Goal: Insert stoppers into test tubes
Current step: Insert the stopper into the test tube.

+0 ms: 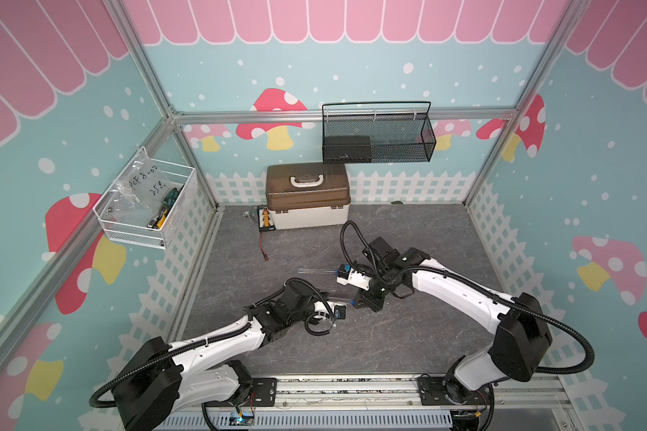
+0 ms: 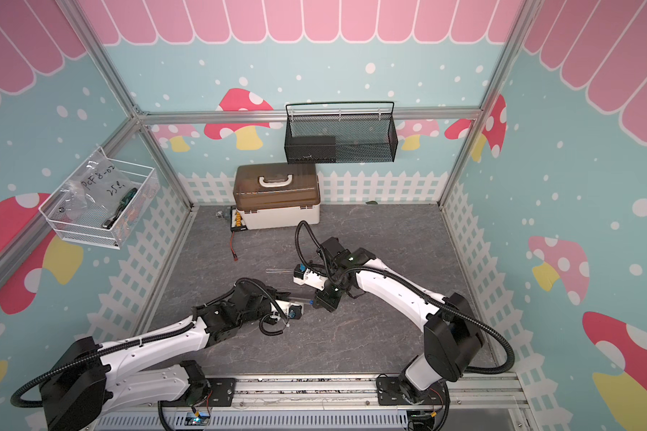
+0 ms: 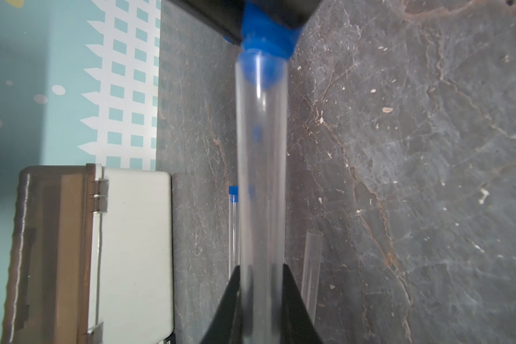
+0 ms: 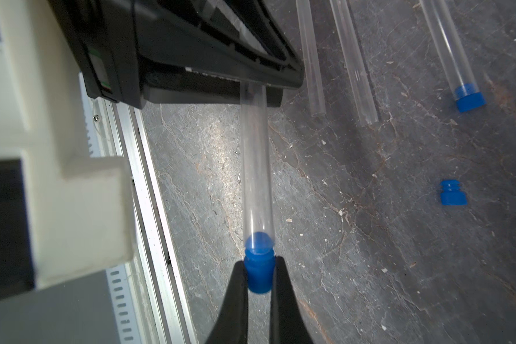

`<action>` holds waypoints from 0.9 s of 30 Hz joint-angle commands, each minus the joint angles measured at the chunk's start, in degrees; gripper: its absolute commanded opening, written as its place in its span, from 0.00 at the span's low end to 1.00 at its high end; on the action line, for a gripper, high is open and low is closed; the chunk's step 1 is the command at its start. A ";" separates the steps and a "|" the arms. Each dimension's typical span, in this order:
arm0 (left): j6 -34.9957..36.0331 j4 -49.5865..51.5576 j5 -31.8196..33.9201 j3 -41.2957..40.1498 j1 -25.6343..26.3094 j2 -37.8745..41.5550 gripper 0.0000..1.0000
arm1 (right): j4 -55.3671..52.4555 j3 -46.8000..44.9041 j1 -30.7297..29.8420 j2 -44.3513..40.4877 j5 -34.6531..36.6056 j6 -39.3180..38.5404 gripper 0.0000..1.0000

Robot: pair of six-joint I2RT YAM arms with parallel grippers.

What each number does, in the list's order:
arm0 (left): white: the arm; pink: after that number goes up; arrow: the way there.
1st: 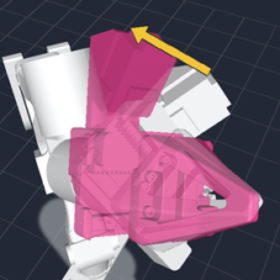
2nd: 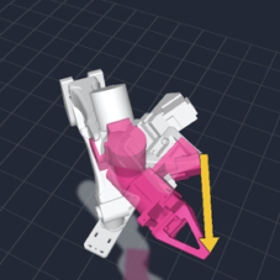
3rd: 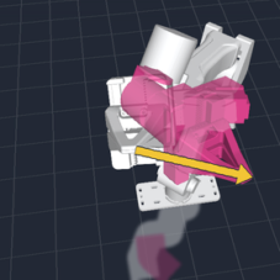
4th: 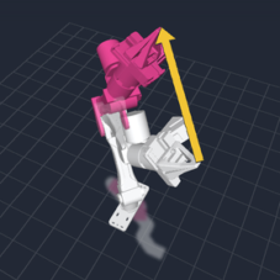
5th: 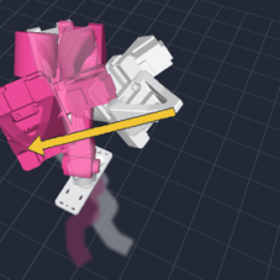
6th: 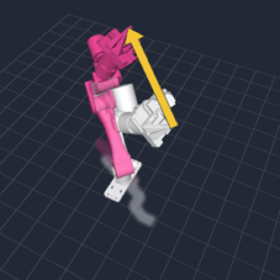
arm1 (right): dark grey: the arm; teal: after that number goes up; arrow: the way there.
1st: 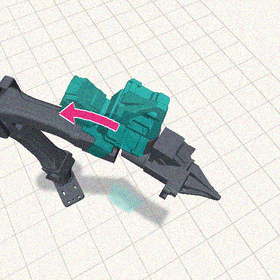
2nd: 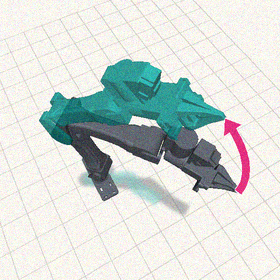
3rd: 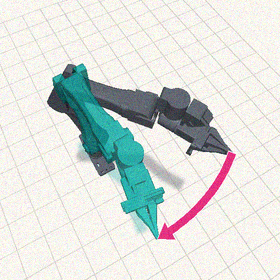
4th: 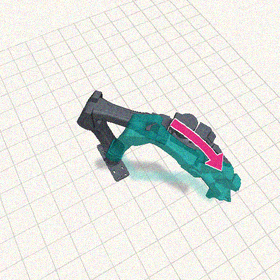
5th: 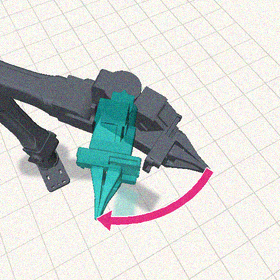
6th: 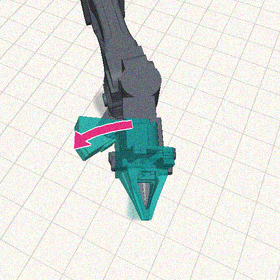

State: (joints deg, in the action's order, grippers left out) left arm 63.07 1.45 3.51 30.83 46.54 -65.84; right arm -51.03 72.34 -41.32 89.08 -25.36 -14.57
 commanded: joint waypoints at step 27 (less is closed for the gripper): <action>2.84 -3.29 -23.70 -0.50 6.43 4.25 0.00 | 20.96 10.71 -5.54 3.56 4.73 2.64 0.00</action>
State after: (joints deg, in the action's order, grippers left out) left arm 65.67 -0.62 3.42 28.01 48.53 -61.89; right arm -60.03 80.64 -45.65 92.82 -20.34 -12.27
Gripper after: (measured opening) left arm 0.174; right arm 0.077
